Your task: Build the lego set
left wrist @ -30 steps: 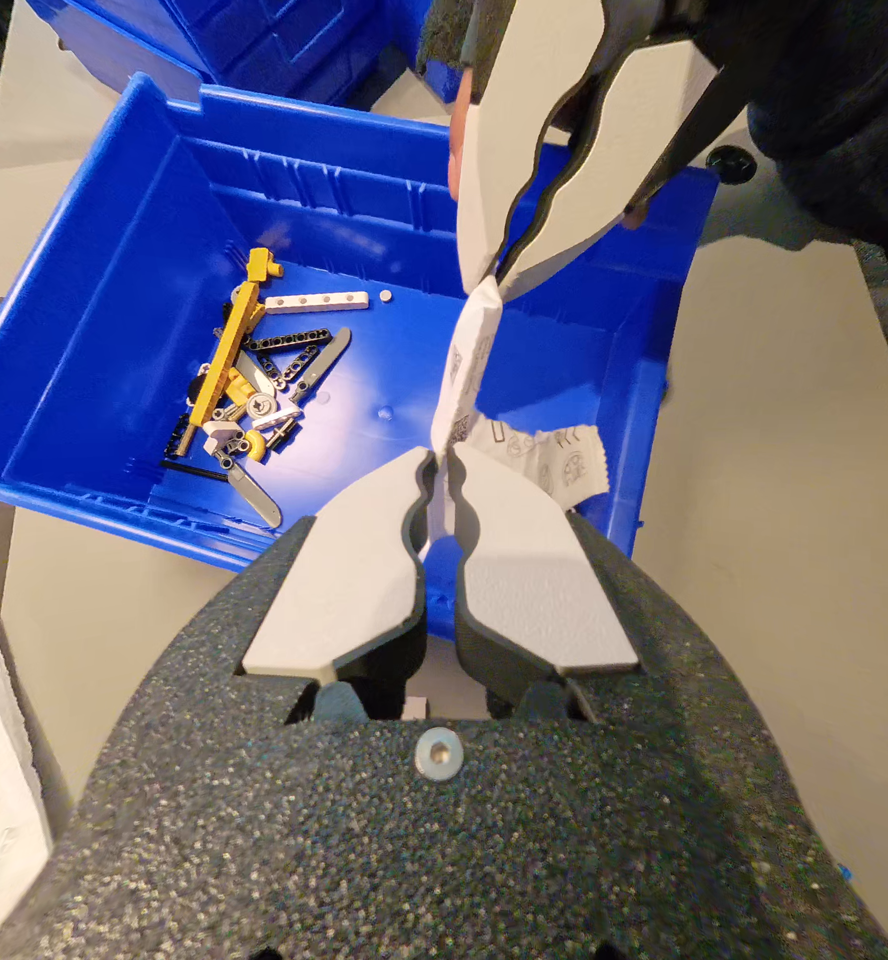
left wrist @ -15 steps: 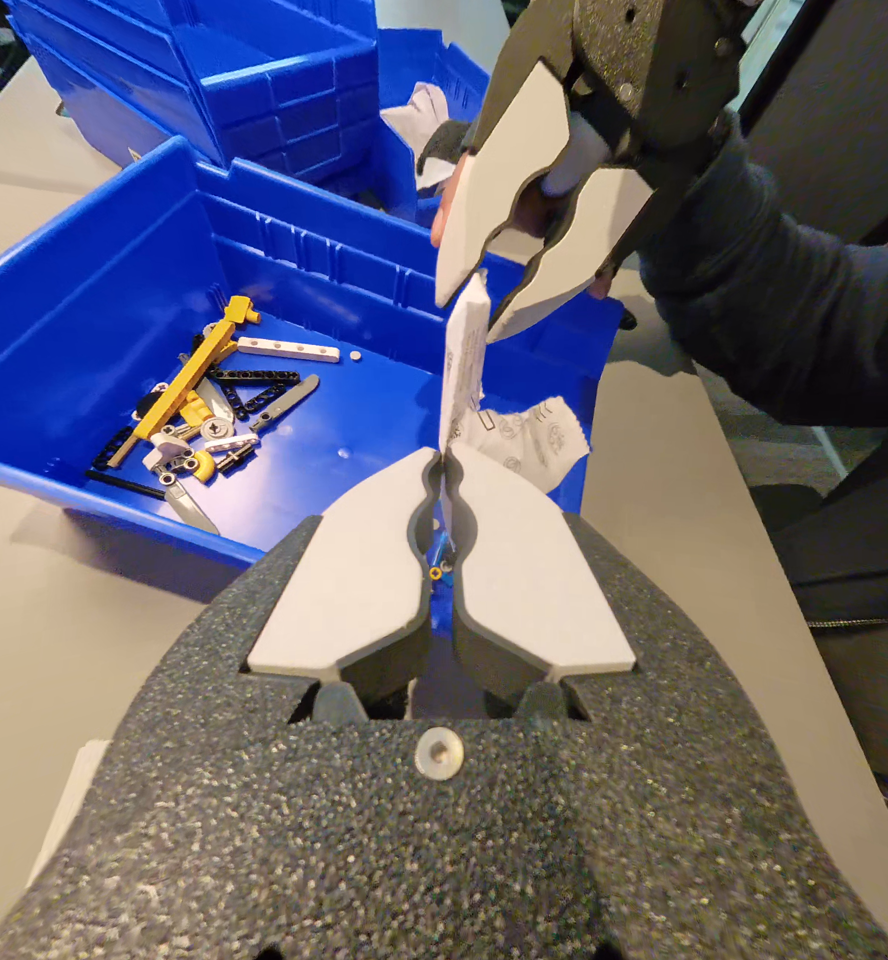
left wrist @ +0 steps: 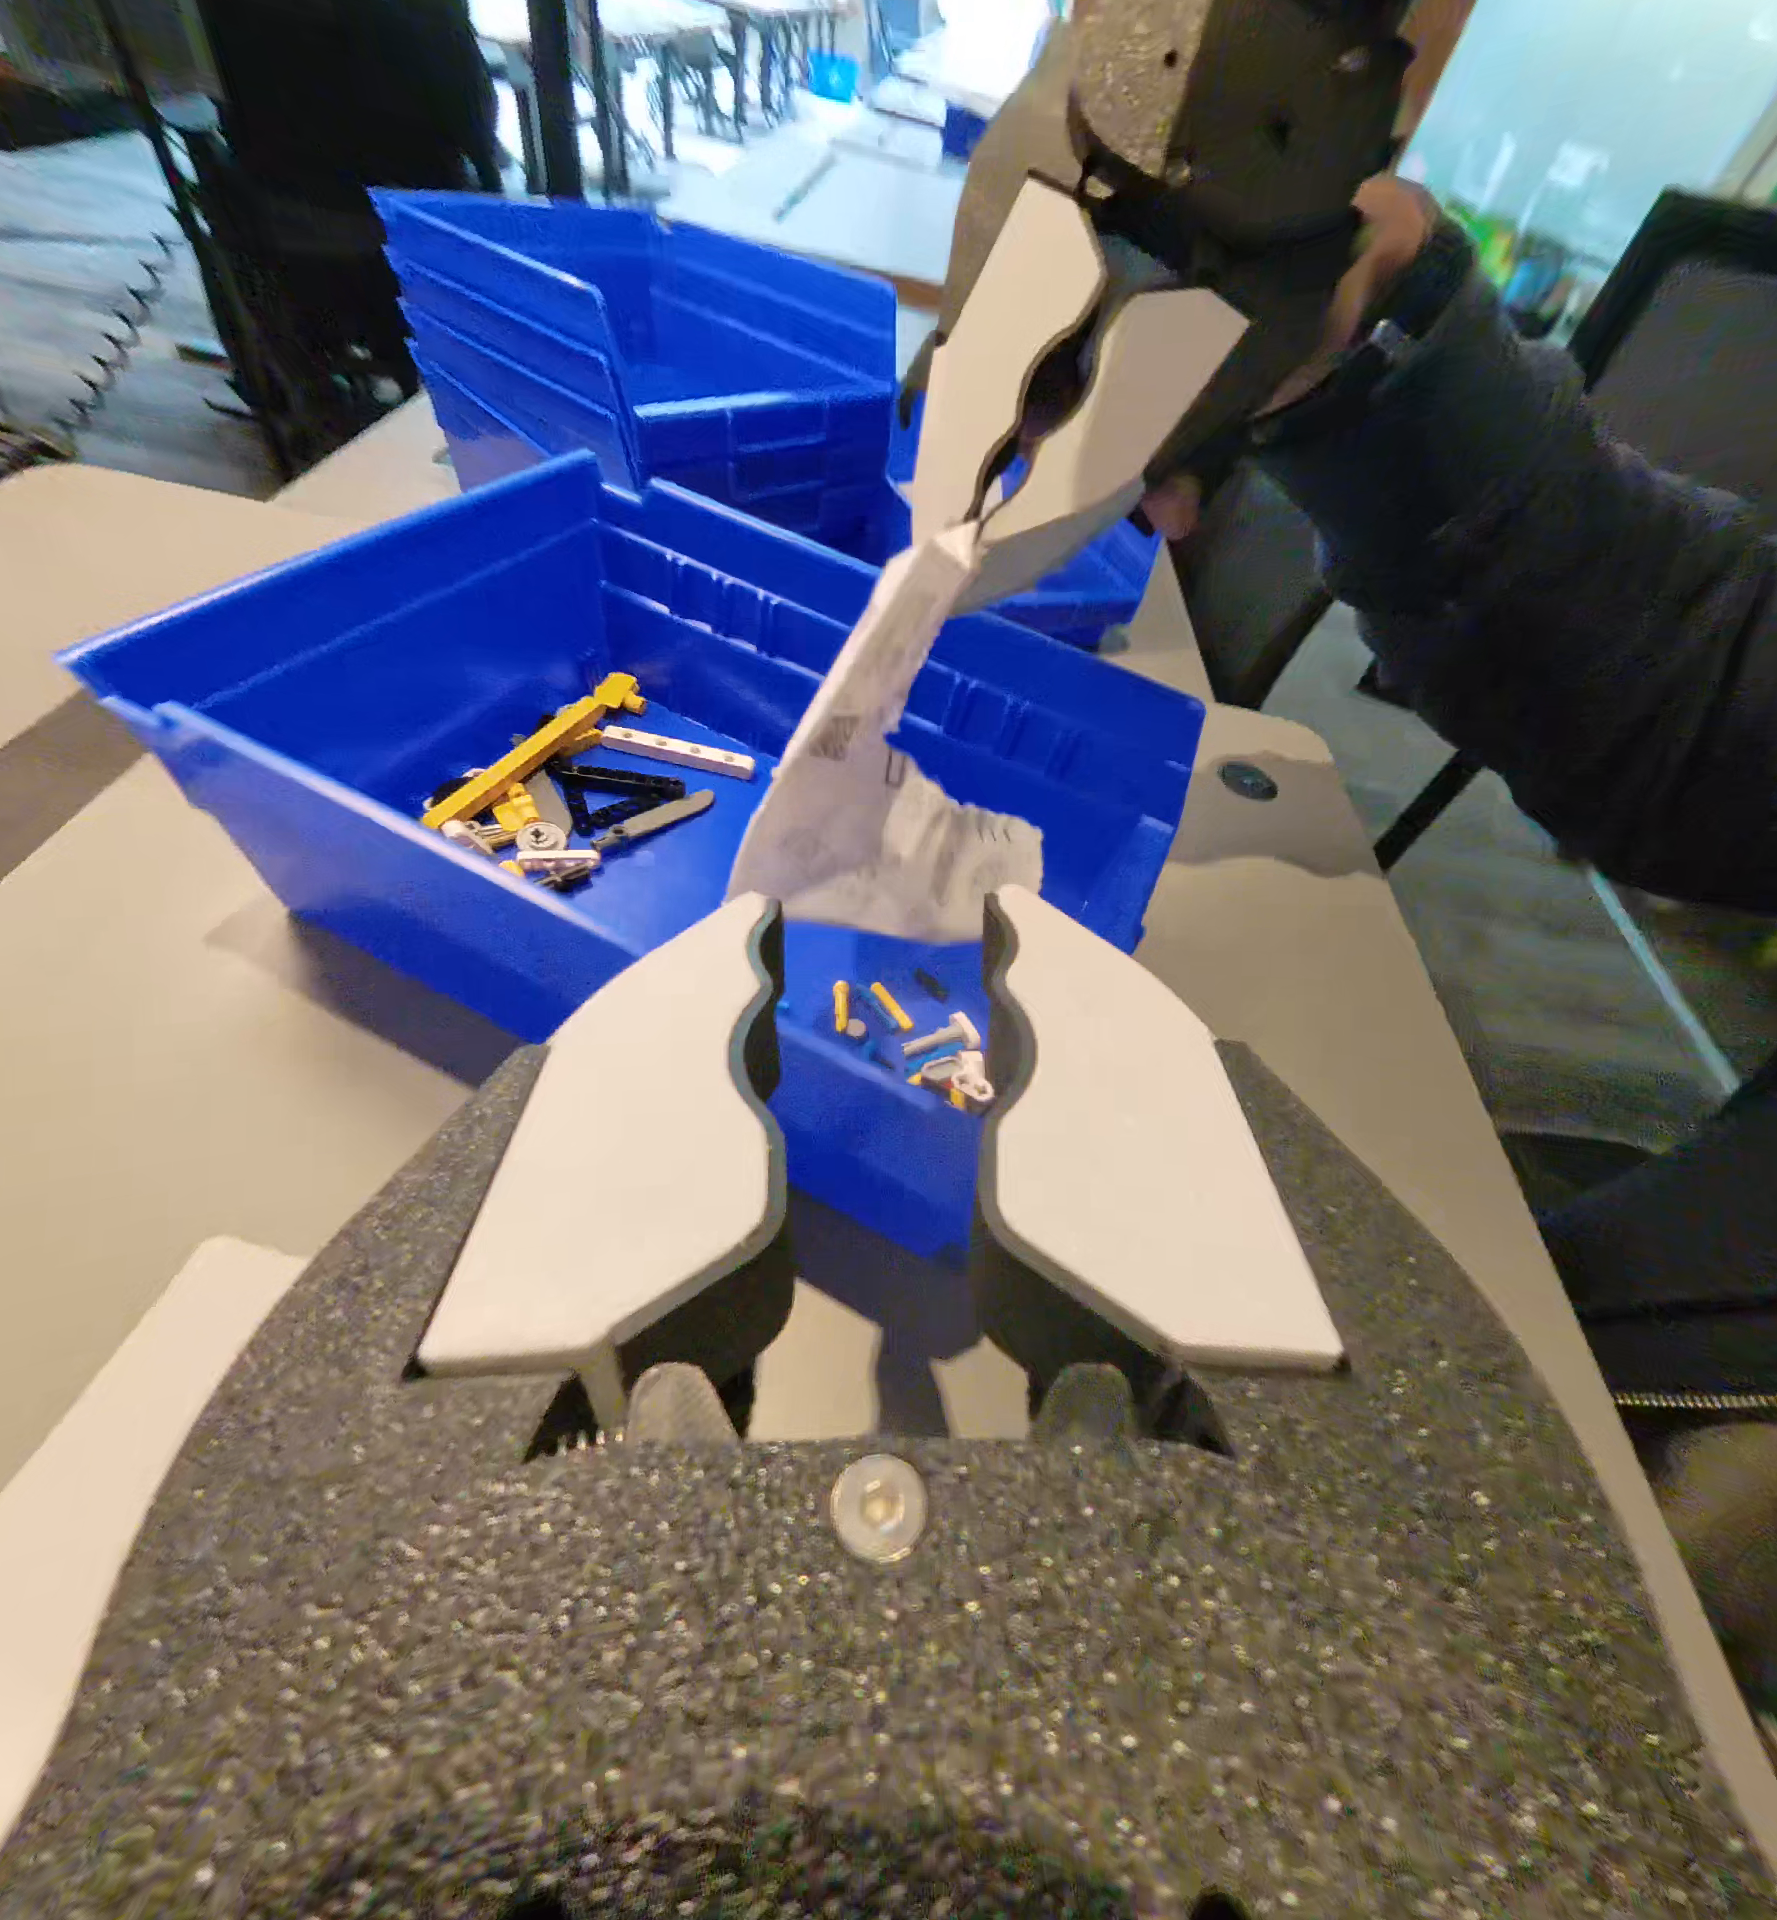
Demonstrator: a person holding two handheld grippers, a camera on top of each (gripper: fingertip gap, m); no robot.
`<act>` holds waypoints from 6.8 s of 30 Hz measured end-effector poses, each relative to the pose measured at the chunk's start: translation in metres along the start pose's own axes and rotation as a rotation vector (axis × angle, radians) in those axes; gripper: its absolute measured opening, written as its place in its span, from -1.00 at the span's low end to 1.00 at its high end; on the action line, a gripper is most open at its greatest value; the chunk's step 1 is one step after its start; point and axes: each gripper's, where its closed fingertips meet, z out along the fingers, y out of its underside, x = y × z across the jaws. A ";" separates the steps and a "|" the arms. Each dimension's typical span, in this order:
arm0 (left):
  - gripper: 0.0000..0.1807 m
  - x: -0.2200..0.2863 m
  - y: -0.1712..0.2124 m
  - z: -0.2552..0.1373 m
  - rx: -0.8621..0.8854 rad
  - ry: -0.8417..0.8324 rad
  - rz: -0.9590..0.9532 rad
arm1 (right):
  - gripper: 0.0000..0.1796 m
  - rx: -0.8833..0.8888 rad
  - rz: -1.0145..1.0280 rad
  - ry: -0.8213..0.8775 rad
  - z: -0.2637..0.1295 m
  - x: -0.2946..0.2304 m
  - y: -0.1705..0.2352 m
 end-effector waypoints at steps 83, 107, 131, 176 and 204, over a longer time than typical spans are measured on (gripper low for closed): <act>-0.74 0.012 0.071 -0.136 0.299 -0.301 -0.031 | -1.00 0.666 -0.029 0.564 -0.160 0.105 -0.110; -0.75 -0.005 0.084 -0.141 0.267 -0.358 -0.047 | -0.93 -0.275 0.234 0.008 0.249 0.155 -0.105; -0.55 0.106 0.204 -0.103 -0.580 0.117 0.363 | -0.64 -0.045 -0.119 -0.199 0.109 -0.194 -0.049; -1.00 0.018 0.070 0.052 -1.101 0.274 0.584 | -0.76 0.385 0.293 -0.301 0.077 -0.185 0.006; -0.67 0.062 0.106 -0.026 -0.006 -0.018 0.199 | -0.68 0.163 0.003 -0.124 0.021 -0.159 -0.005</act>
